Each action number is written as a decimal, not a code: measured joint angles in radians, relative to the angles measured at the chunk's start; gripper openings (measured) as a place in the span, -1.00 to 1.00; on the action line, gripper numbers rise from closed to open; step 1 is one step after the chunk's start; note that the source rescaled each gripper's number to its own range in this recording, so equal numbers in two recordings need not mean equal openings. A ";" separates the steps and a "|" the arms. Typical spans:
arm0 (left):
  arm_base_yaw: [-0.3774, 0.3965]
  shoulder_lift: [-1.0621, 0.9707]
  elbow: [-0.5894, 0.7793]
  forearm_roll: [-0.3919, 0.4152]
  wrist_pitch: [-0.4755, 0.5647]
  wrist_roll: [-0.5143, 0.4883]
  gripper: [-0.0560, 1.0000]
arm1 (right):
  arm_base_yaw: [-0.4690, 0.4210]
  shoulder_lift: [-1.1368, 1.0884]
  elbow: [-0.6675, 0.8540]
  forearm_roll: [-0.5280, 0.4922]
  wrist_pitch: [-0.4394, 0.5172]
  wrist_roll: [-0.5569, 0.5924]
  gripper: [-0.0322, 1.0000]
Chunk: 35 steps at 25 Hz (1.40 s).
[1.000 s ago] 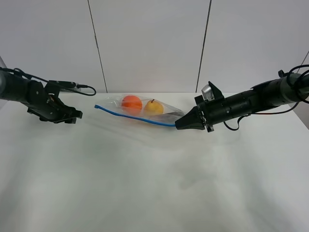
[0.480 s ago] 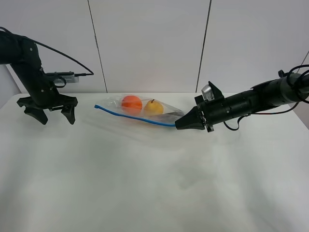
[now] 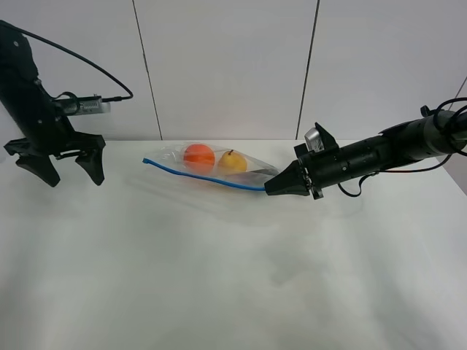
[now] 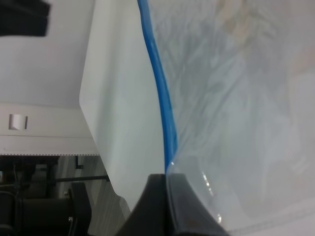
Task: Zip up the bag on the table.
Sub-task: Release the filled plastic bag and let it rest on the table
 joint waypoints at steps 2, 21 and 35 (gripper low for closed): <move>0.000 -0.093 0.079 0.000 0.000 -0.003 1.00 | 0.000 0.000 0.000 0.000 0.000 0.001 -0.94; 0.000 -1.167 0.807 0.046 0.011 -0.040 1.00 | 0.000 0.000 0.000 0.000 0.000 0.007 -0.94; 0.000 -1.562 0.923 0.045 -0.041 -0.041 1.00 | 0.000 0.000 0.000 0.000 0.000 0.010 -0.94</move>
